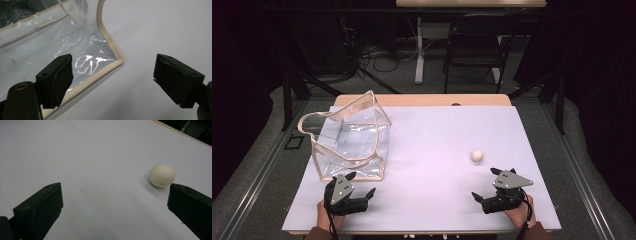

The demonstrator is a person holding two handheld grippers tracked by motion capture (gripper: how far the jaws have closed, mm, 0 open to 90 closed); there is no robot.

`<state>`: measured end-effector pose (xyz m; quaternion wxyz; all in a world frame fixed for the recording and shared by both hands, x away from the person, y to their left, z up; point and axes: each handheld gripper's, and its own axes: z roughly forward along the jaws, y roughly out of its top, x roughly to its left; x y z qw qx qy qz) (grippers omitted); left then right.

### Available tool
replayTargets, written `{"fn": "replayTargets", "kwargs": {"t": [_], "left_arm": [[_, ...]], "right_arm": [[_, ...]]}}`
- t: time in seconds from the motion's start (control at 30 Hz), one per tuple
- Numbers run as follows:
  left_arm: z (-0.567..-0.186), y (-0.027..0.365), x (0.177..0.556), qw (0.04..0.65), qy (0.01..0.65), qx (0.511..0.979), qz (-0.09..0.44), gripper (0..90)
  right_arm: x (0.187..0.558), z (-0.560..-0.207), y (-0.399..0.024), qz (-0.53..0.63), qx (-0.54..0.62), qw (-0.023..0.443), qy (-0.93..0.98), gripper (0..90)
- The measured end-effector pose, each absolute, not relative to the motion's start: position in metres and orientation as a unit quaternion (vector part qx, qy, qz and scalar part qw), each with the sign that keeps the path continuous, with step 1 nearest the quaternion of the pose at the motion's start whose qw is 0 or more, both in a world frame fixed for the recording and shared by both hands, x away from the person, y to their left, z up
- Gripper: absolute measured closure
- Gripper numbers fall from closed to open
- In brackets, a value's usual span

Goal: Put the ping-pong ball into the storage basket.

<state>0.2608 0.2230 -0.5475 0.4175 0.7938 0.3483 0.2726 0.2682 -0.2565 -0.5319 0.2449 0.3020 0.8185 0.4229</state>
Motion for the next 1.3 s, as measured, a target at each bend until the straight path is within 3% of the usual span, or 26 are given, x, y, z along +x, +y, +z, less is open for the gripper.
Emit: {"fn": "replayTargets", "kwargs": {"t": [1.3], "left_arm": [[-0.547, 0.224, 0.261, 0.415, 0.339, 0.796, 0.280, 16.2]], "right_arm": [[0.287, -0.525, -0.258, 0.407, 0.330, 0.253, 0.813, 0.0]]}}
